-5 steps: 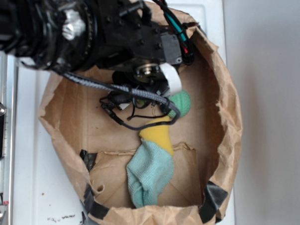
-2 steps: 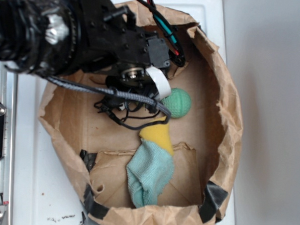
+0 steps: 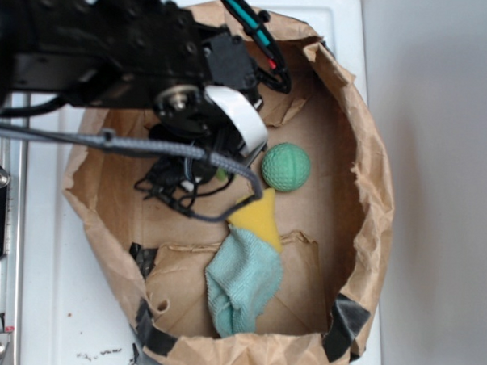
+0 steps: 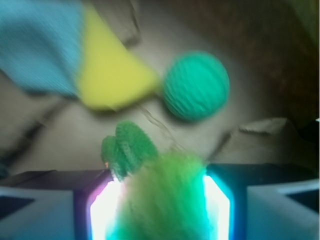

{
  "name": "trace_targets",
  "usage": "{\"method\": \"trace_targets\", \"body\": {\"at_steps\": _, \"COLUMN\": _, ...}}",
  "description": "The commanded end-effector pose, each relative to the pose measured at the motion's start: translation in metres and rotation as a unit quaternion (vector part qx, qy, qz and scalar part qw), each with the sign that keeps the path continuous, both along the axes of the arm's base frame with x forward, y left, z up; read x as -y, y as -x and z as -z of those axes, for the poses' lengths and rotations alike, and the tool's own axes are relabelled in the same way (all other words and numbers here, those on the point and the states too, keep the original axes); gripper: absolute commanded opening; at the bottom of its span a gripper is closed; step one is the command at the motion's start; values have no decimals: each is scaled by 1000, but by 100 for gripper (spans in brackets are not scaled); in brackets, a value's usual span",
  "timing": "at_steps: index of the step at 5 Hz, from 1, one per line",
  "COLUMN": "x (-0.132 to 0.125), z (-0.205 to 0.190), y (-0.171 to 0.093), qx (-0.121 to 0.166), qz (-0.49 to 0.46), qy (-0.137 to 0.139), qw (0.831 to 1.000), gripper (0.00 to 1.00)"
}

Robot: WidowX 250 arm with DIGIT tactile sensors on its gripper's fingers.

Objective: Grab the green animal.

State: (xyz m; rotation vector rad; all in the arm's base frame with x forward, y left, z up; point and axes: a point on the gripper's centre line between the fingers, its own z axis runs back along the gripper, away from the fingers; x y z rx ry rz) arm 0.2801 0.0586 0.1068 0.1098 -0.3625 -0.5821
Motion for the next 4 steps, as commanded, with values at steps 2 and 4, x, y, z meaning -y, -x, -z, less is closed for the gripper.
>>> {"method": "trace_targets", "body": {"at_steps": 2, "x": 24, "z": -68, "y": -14, "qx": 22, "qz": -178, "qy": -3, "qw": 984, "gripper": 0}}
{"method": "trace_targets", "body": {"at_steps": 4, "x": 42, "z": -100, "y": -7, "qx": -11, "qz": -230, "qy": 61, "qw": 971, "gripper": 0}}
